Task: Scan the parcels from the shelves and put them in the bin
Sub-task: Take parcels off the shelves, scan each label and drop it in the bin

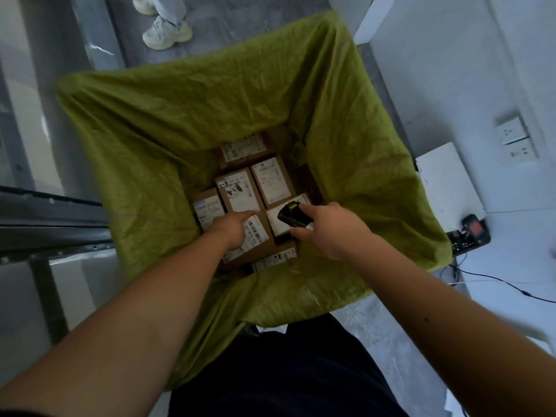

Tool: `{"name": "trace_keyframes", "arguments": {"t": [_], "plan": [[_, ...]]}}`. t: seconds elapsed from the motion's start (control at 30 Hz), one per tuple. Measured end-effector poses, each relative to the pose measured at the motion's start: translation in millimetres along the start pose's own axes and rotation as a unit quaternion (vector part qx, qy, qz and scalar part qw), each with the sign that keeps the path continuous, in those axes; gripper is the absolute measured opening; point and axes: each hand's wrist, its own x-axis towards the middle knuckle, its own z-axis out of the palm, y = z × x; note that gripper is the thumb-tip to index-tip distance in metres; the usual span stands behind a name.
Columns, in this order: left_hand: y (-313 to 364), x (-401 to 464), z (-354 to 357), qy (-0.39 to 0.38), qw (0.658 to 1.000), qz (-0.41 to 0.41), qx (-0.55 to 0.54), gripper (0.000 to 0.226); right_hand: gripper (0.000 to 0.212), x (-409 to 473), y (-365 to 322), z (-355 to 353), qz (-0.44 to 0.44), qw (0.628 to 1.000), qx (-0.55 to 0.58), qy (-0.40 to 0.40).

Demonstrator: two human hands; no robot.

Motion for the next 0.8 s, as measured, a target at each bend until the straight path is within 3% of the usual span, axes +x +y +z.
{"name": "trace_keyframes", "arguments": {"t": [0.27, 0.57, 0.8], "plan": [[-16, 13, 0, -0.007, 0.999, 0.011, -0.032, 0.053, 0.071, 3, 5, -1, 0.000, 1.000, -0.014, -0.009], [-4, 21, -19, -0.097, 0.994, 0.011, -0.047, 0.056, 0.073, 6, 1, 2, 0.000, 1.000, -0.019, -0.015], [1, 20, -16, -0.074, 0.996, -0.008, -0.043, 0.056, 0.074, 7, -1, 5, 0.001, 1.000, -0.017, -0.015]]}}
